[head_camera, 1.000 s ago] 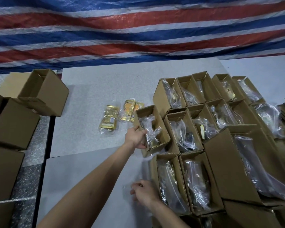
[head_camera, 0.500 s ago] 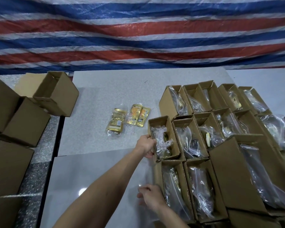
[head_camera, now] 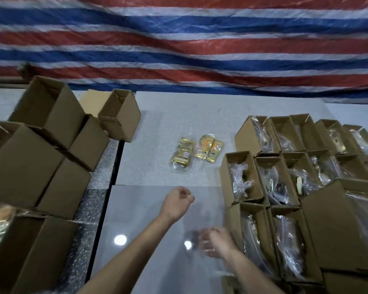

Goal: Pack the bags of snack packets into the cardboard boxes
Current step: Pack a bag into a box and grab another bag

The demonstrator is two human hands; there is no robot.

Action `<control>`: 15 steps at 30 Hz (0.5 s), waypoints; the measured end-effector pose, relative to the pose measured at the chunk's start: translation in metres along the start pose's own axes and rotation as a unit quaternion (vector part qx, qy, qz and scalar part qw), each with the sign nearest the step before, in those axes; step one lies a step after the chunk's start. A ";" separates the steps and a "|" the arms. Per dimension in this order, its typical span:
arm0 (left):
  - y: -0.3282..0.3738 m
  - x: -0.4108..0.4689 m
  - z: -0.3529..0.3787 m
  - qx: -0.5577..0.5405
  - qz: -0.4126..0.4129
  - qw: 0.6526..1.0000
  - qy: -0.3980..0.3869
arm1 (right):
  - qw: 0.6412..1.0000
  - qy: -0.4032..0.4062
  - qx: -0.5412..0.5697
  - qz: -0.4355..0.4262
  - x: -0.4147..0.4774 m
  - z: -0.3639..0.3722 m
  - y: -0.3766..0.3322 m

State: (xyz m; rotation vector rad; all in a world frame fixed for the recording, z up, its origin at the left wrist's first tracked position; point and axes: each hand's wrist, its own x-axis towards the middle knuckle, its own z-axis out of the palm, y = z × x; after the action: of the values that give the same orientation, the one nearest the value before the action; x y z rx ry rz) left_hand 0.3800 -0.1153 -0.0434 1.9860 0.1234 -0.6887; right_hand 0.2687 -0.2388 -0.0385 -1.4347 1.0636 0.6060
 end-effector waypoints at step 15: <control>-0.127 -0.109 -0.187 0.313 -0.011 0.887 0.338 | 0.999 -0.019 0.027 -0.021 -0.011 0.041 -0.003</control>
State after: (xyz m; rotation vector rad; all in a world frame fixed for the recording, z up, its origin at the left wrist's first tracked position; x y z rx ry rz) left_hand 0.3209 0.1274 -0.0214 2.7894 0.3783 0.0101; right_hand 0.2752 -0.1970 -0.0346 -1.3895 1.0111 0.5683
